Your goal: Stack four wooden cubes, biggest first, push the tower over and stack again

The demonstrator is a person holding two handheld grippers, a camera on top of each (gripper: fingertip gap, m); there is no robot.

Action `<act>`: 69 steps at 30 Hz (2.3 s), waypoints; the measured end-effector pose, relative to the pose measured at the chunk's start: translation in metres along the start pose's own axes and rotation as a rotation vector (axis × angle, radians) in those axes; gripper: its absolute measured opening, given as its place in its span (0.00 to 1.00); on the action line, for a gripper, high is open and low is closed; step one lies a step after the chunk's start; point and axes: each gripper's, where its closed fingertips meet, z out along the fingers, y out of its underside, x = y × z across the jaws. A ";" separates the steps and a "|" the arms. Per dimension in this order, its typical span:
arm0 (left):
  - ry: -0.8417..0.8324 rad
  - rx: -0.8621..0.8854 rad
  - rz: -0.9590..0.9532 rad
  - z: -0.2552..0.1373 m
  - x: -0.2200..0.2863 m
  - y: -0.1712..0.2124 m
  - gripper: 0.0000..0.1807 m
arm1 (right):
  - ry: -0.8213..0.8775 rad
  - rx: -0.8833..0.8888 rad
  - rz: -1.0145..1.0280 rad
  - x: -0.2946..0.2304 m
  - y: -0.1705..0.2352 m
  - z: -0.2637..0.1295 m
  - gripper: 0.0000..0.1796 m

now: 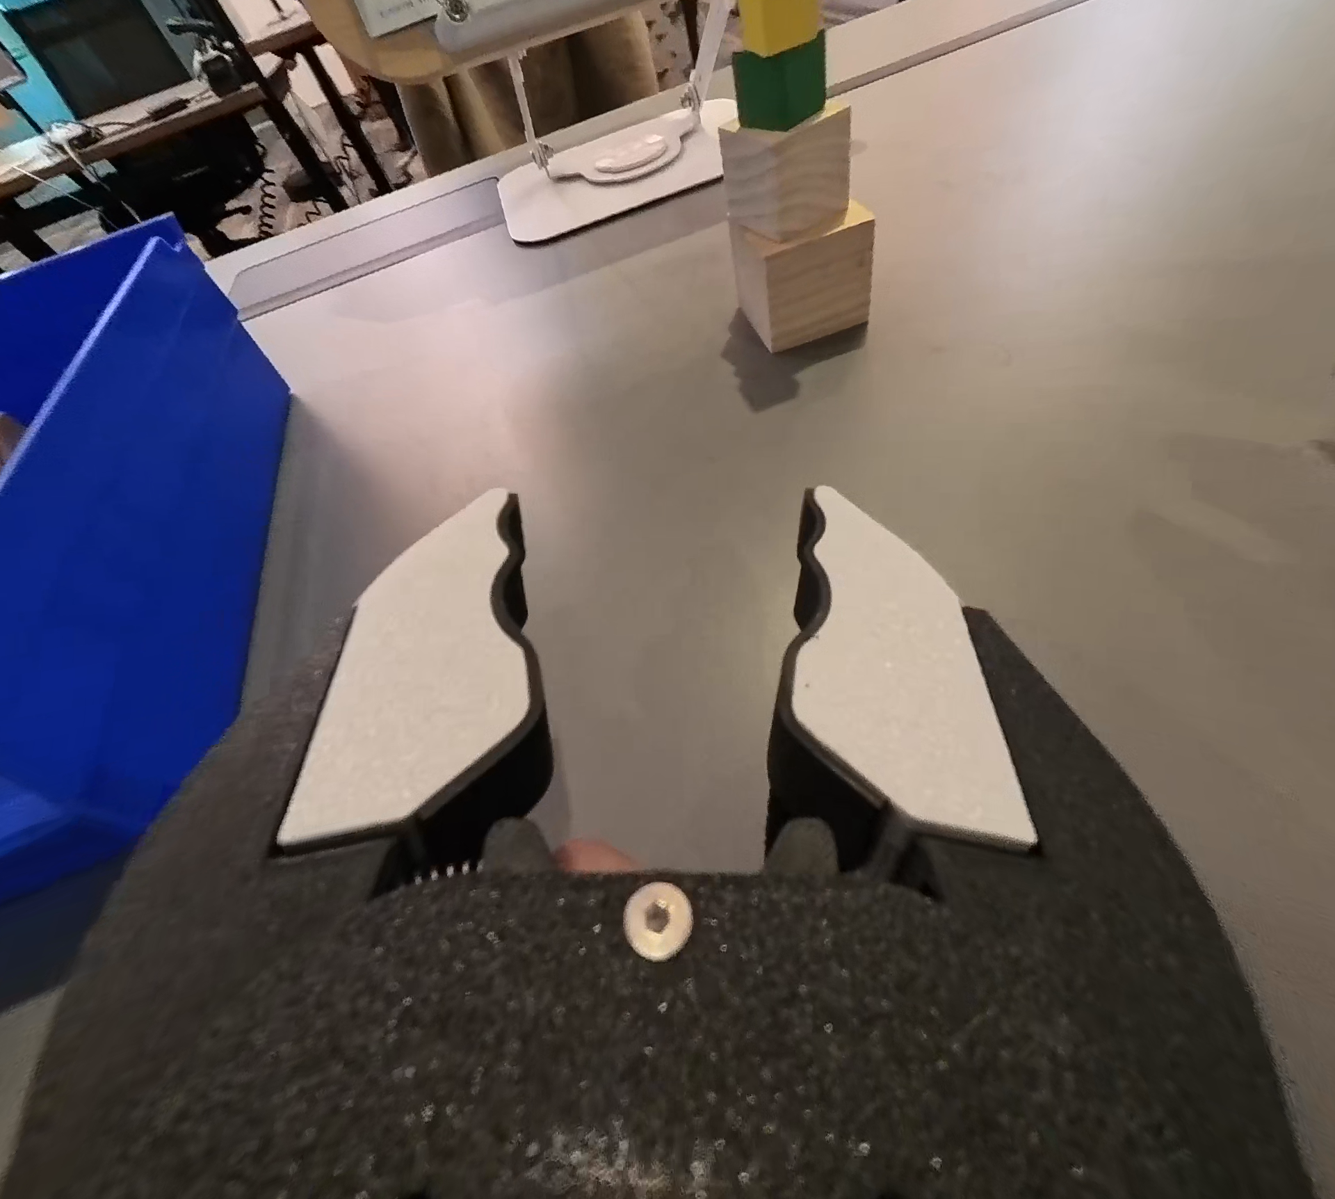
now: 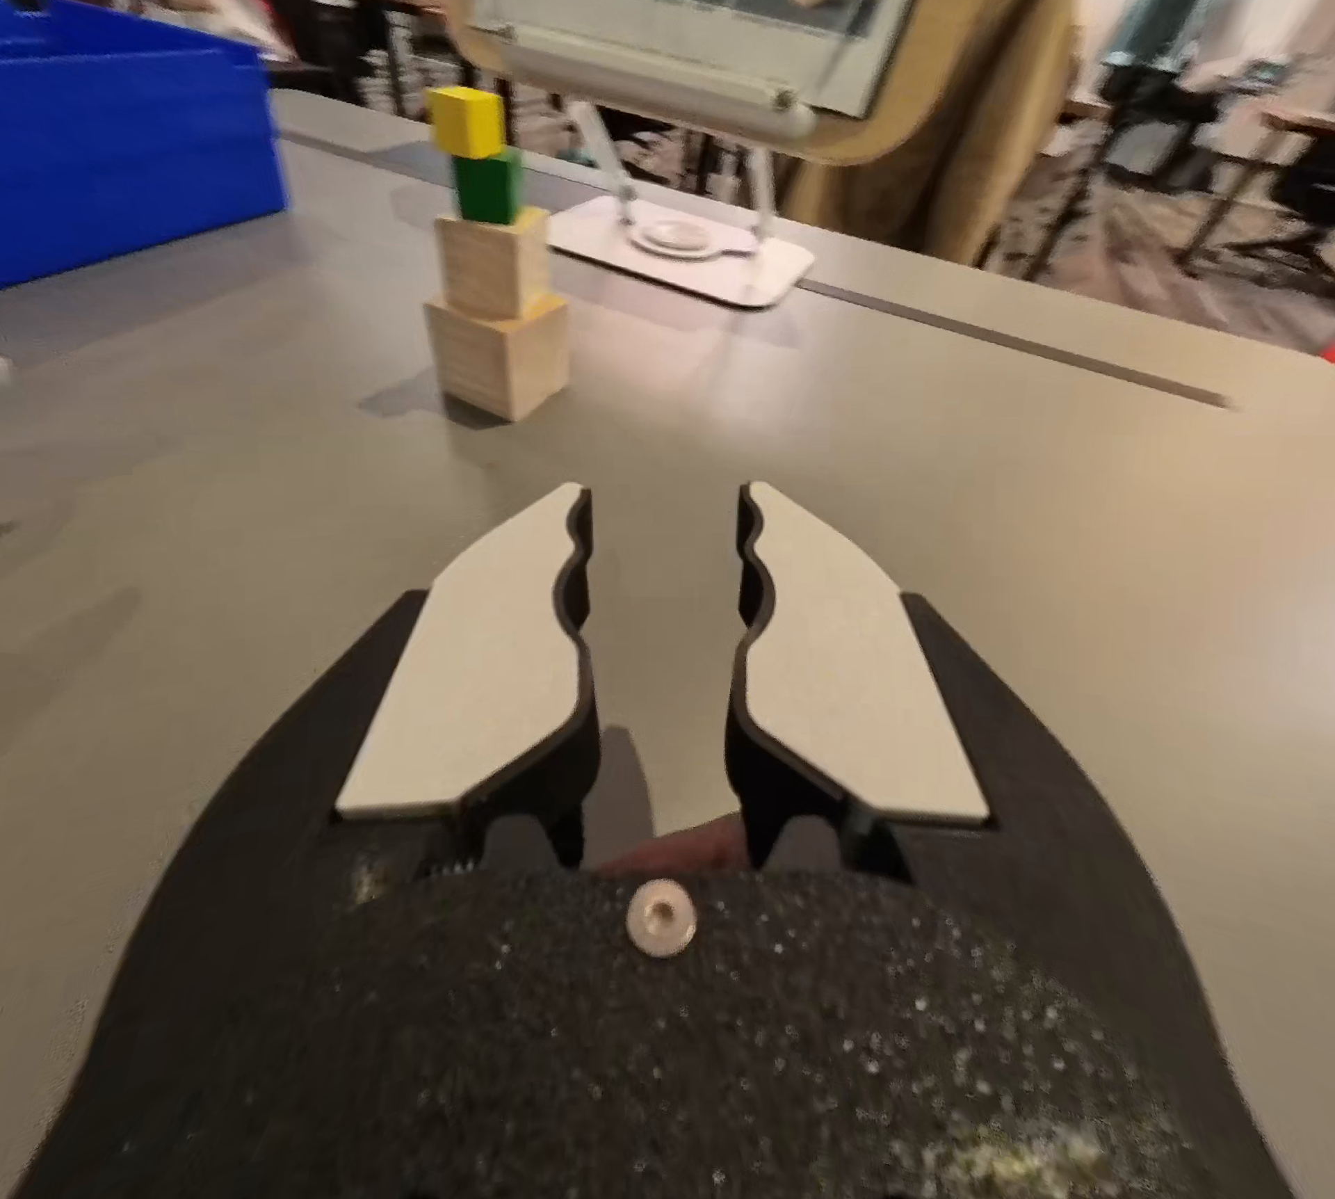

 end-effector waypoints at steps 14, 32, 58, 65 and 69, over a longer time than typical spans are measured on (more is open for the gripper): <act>-0.097 0.094 -0.020 -0.003 0.000 -0.016 0.37 | 0.008 -0.040 0.041 0.005 0.005 0.003 0.20; -0.056 0.078 -0.011 -0.001 0.005 -0.014 0.37 | -0.003 -0.053 -0.024 -0.003 0.006 0.005 0.17; 0.003 0.075 -0.053 -0.008 0.005 -0.011 0.33 | -0.816 -0.418 -0.509 -0.121 0.029 -0.003 0.00; 0.055 0.032 -0.129 -0.008 -0.001 -0.004 0.34 | -1.203 -0.643 -0.874 -0.156 0.030 -0.004 0.00; 0.063 0.031 -0.108 -0.004 0.001 -0.005 0.34 | -0.633 -0.656 -0.694 -0.085 0.034 0.176 0.00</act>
